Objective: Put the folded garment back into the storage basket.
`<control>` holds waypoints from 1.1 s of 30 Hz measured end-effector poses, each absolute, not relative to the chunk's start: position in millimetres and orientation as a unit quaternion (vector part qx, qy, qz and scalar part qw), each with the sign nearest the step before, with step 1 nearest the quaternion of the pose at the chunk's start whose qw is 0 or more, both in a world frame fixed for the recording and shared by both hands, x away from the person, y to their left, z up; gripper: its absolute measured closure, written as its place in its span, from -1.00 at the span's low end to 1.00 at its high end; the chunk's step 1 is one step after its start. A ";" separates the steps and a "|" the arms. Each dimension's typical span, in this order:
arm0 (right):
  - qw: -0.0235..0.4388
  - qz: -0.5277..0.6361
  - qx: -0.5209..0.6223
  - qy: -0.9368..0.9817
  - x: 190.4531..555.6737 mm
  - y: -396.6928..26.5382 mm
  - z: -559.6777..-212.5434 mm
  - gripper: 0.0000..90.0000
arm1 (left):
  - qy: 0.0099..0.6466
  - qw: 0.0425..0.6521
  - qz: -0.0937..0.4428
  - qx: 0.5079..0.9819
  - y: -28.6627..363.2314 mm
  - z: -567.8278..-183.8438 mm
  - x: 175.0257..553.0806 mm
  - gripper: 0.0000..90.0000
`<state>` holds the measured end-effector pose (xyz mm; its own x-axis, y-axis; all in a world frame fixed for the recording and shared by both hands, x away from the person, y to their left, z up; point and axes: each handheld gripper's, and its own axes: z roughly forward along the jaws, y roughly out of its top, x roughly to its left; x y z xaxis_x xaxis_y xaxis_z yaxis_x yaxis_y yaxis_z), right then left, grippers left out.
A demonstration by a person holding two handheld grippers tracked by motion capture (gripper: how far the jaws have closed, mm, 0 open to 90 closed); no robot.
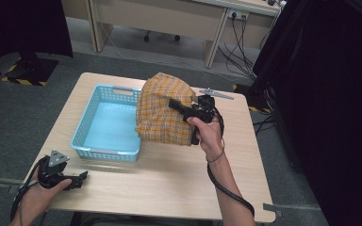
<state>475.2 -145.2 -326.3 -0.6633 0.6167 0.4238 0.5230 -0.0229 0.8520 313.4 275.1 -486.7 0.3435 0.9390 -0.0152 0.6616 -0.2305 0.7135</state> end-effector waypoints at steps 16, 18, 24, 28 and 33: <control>0.027 0.589 0.399 0.702 478.9 -122.4 -320.7 0.57 | 0.531 0.321 0.216 0.754 275.1 -486.7 313.4 -1.00; 0.025 0.590 0.400 0.702 479.7 -119.1 -320.1 0.57 | 0.531 0.321 0.216 0.754 275.1 -486.7 313.4 -1.00; 0.022 0.589 0.397 0.704 482.1 -107.5 -317.7 0.57 | 0.530 0.321 0.216 0.754 275.1 -486.7 313.4 -1.00; 0.017 0.590 0.394 0.704 483.3 -98.8 -316.6 0.57 | 0.531 0.321 0.216 0.754 275.1 -486.7 313.4 -1.00; 0.010 0.590 0.396 0.704 485.6 -87.5 -316.9 0.56 | 0.531 0.321 0.216 0.754 275.1 -486.7 313.4 -1.00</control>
<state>485.6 -87.5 -316.9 -0.6866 0.5684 0.4533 0.5458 -0.0089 0.8379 313.4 275.1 -486.7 0.3438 0.9389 -0.0153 0.6614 -0.2306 0.7137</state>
